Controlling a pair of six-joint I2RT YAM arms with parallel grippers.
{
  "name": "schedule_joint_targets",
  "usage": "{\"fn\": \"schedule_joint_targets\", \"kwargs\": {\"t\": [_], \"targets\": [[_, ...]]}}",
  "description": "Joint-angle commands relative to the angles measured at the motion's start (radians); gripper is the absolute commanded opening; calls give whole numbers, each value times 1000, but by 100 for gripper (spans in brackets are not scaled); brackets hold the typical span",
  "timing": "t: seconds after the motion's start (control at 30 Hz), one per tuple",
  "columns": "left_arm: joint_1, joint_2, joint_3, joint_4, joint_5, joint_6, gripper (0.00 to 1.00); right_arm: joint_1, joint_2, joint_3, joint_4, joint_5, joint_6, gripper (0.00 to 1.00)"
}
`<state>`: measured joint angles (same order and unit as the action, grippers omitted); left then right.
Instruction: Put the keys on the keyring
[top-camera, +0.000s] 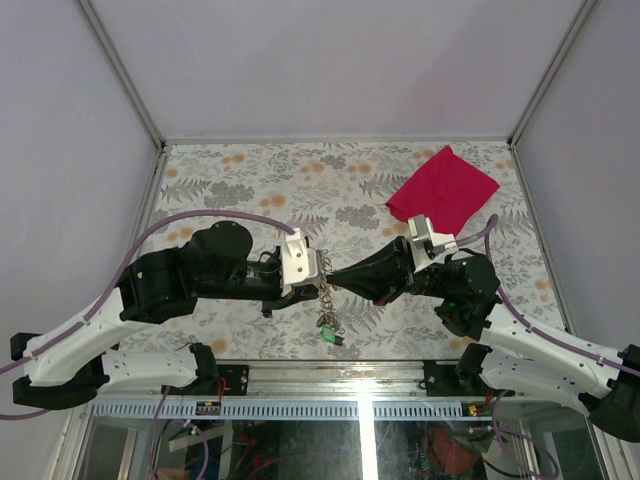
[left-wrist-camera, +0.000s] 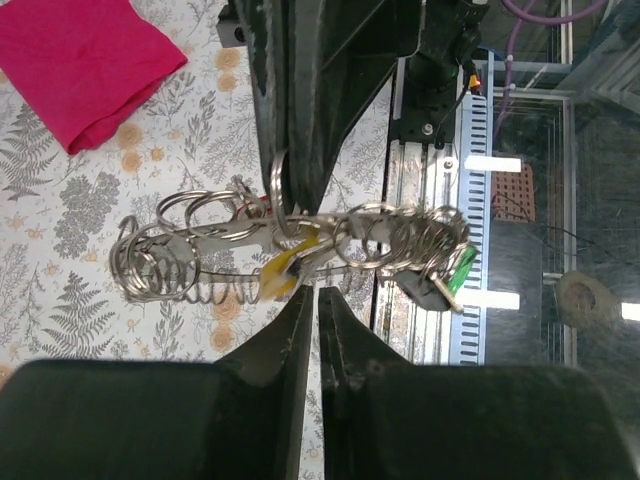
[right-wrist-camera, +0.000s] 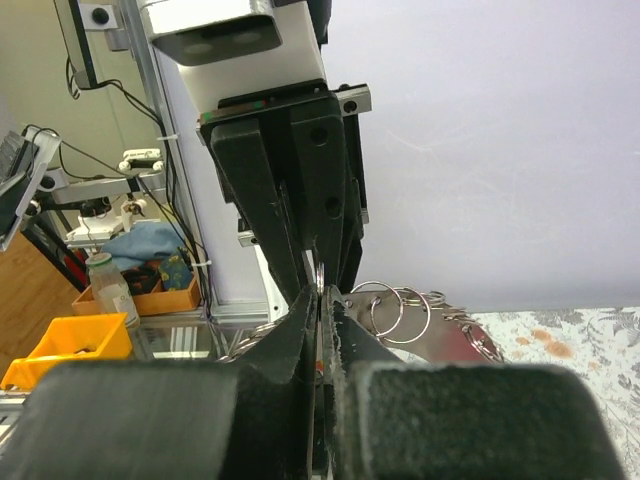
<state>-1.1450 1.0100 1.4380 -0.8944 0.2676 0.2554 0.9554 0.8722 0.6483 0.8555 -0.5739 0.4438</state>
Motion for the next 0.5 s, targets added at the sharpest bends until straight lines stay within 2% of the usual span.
{"fn": "schedule_joint_targets", "kwargs": {"t": [0.0, 0.07, 0.37, 0.47], "targets": [[-7, -46, -14, 99, -43, -24, 11, 0, -16, 20, 139, 20, 10, 0], [-6, -69, -21, 132, -57, -31, 17, 2, -18, 20, 129, 12, 5, 0], [-6, -244, -182, 453, -106, -115, 30, 1, -19, 28, 99, -12, -18, 0], [-7, -257, -219, 507, -101, -135, 33, 1, -19, 31, 96, -21, -18, 0]]}}
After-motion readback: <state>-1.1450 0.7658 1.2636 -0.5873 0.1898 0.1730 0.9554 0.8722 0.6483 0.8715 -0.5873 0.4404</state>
